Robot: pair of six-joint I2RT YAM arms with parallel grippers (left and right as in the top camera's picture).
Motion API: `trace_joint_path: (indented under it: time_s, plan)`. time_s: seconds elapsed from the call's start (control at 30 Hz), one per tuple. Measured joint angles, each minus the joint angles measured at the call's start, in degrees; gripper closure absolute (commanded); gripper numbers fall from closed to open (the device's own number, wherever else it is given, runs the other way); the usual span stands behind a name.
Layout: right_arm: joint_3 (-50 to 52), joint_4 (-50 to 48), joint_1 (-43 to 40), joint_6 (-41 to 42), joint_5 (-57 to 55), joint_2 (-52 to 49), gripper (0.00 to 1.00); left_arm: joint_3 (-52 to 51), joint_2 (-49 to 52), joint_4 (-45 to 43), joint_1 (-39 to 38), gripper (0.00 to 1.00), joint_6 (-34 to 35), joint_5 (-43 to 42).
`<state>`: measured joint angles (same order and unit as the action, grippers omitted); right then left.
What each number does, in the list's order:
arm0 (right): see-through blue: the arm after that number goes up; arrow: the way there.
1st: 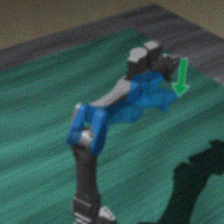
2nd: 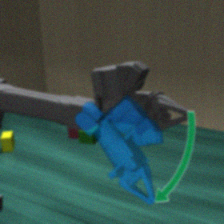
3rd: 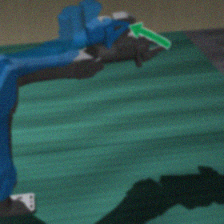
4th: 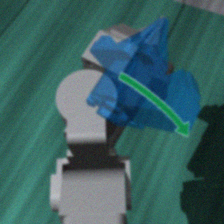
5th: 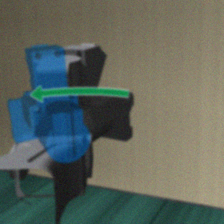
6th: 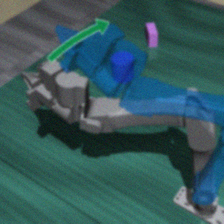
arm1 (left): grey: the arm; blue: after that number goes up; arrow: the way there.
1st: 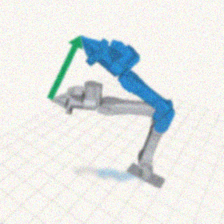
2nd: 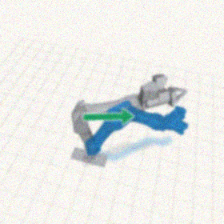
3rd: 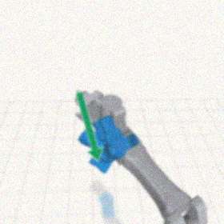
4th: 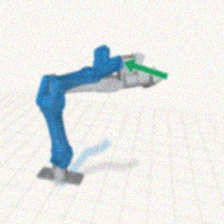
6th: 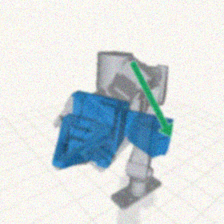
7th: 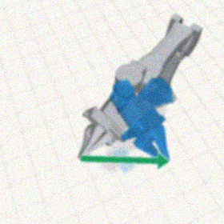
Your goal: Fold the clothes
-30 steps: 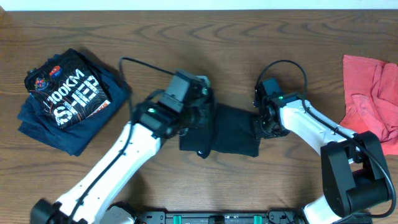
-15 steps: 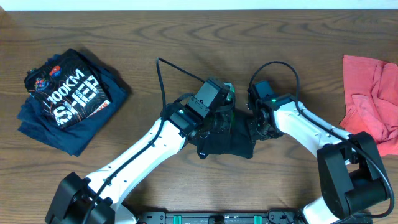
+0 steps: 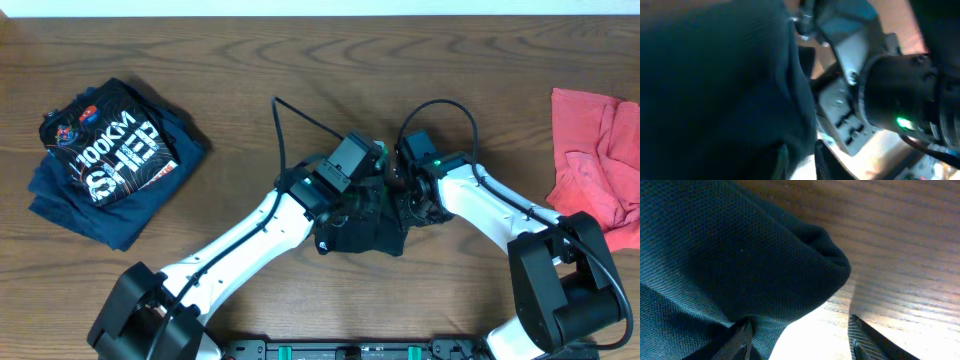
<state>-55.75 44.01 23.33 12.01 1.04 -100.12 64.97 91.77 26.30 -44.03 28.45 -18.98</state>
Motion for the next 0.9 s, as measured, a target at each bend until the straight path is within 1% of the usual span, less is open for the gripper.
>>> trace_joint_path:
  time_s: [0.13, 0.17, 0.27, 0.33, 0.43, 0.53, 0.57, 0.67, 0.73, 0.83, 0.9]
  plan:
    - [-2.23, 5.22, -0.74, 0.68, -0.09, -0.31, 0.37, 0.0, -0.13, 0.22, -0.35, 0.71, -0.81, -3.21]
    - [-3.5, 6.84, -1.42, 0.81, -0.61, -0.31, 0.36, 0.0, -0.46, 0.5, -0.13, 0.69, -1.42, -3.78]
    - [-8.63, 10.82, -3.89, 0.87, -2.43, 0.04, 0.34, 0.0, -2.91, 2.08, 1.33, 0.69, -3.45, -4.68]
    - [-12.41, 13.07, -5.6, 0.83, -3.26, 0.85, 0.34, 0.0, -5.64, 4.39, 2.93, 0.69, -4.63, -3.76]
    - [-17.7, 15.87, -7.56, 0.0, -3.3, 2.6, 0.34, 0.15, -11.28, 9.22, 6.86, 0.67, -5.92, 0.52]
    - [-21.05, 16.52, -8.33, -4.68, 1.92, 4.17, 0.34, 0.87, -14.67, 12.66, 11.37, 0.66, -6.45, 4.44]
    - [-21.55, 16.61, -8.22, -7.37, 6.19, 4.55, 0.34, 1.07, -14.93, 13.4, 12.81, 0.66, -6.47, 5.42]
    - [-21.64, 17.14, -7.69, -13.05, 17.81, 4.63, 0.33, 1.11, -13.75, 15.06, 15.23, 0.65, -6.45, 7.26]
    - [-21.44, 17.38, -7.1, -14.93, 21.97, 4.61, 0.32, 1.11, -11.78, 15.26, 15.54, 0.65, -6.49, 7.85]
    - [-20.63, 17.66, -6.05, -15.28, 22.97, 4.61, 0.31, 1.11, -8.15, 15.65, 15.52, 0.65, -6.58, 7.87]
    - [-18.88, 17.59, -5.62, -13.75, 20.57, 4.61, 0.32, 1.09, -5.64, 15.98, 15.5, 0.65, -6.69, 7.85]
